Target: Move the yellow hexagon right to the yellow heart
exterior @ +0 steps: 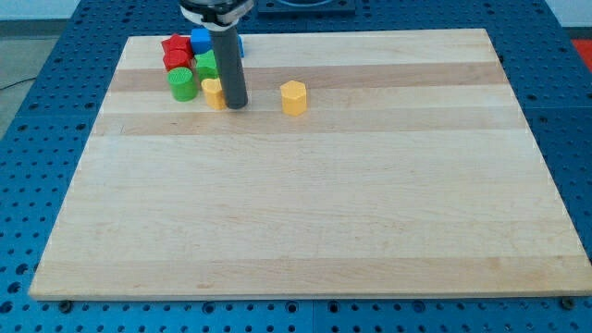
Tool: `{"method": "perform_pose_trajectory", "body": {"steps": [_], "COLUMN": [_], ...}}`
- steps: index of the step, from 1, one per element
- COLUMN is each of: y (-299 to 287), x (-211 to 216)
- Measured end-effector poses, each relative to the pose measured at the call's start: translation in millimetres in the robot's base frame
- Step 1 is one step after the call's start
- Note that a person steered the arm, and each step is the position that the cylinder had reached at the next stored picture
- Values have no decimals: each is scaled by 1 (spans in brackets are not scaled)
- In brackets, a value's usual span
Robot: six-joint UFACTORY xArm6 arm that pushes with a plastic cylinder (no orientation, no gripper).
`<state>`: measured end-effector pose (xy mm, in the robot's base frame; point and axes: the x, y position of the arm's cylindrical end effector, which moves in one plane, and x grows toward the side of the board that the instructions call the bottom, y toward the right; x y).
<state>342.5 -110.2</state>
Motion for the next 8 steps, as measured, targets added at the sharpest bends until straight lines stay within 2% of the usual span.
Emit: {"method": "perform_pose_trajectory", "body": {"steps": [2, 3, 4, 5, 6, 8], "y": [-2, 8, 74, 132, 137, 84], "x": [-1, 46, 68, 62, 25, 16]}}
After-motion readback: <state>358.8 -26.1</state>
